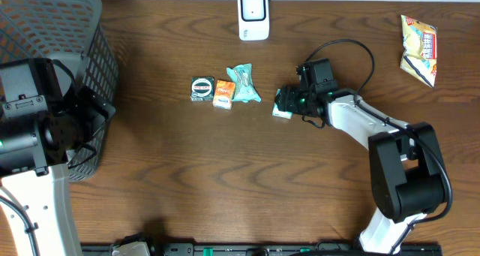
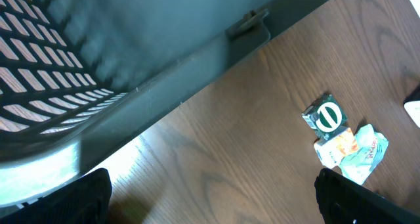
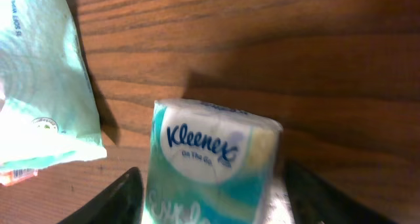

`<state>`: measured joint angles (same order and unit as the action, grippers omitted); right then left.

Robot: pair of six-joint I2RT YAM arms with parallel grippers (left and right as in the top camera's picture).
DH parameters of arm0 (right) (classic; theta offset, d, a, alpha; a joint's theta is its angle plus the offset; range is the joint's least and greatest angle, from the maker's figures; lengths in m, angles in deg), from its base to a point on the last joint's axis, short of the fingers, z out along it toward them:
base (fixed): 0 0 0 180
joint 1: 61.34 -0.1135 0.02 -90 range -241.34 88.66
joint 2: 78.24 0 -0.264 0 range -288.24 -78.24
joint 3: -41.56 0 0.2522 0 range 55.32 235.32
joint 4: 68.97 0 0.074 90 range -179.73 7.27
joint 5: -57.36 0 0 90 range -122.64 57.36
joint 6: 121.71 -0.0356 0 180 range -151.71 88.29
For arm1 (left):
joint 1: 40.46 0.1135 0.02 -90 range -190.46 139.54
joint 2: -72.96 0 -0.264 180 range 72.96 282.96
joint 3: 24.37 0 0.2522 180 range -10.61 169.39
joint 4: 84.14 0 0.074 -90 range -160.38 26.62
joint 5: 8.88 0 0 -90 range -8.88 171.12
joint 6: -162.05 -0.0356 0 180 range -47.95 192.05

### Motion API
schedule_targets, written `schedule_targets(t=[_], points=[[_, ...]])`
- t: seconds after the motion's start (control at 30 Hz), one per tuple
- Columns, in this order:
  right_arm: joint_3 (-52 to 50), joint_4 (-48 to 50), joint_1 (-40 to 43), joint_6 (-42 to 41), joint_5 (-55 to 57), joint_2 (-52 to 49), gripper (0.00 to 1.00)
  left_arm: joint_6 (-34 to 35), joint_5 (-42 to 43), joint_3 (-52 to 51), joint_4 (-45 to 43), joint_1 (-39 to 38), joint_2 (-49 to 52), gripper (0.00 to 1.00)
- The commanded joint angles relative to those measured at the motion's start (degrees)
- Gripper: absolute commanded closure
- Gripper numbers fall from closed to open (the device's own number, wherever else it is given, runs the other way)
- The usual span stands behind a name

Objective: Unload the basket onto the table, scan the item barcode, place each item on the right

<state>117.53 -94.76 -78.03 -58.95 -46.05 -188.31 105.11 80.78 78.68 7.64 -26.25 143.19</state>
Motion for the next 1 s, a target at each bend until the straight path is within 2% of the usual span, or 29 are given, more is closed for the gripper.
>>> schedule_targets(t=[0.0,0.13,0.33,0.47,0.53,0.67,0.83,0.97], points=[[-0.5,-0.8,-0.2,-1.0,-1.6,-3.4,0.48,0.2,-0.3,0.6,0.2,0.3,-0.3,0.03],[-0.5,-1.7,0.2,-1.0,-3.5,-3.1,0.54,0.2,-0.3,0.6,0.2,0.3,-0.3,0.02],[-0.5,-3.3,2.8,-1.0,-5.5,-2.8,0.54,0.2,-0.3,0.6,0.2,0.3,-0.3,0.03],[-0.5,-3.9,4.1,-0.5,-7.3,-2.7,0.49,0.2,-0.3,0.6,0.2,0.3,-0.3,0.02],[0.0,-3.7,5.4,4.2,-15.0,-2.5,0.39,0.2,-0.3,0.6,0.2,0.3,-0.3,0.02],[0.2,-4.5,8.3,5.5,-21.9,-1.2,0.36,0.2,-0.3,0.6,0.2,0.3,-0.3,0.02],[0.2,-8.2,9.7,5.4,-17.8,-0.9,0.41,0.2,-0.3,0.6,0.2,0.3,-0.3,0.02],[0.2,-7.1,8.7,5.4,-16.0,-1.0,0.45,0.2,-0.3,0.6,0.2,0.3,-0.3,0.02]])
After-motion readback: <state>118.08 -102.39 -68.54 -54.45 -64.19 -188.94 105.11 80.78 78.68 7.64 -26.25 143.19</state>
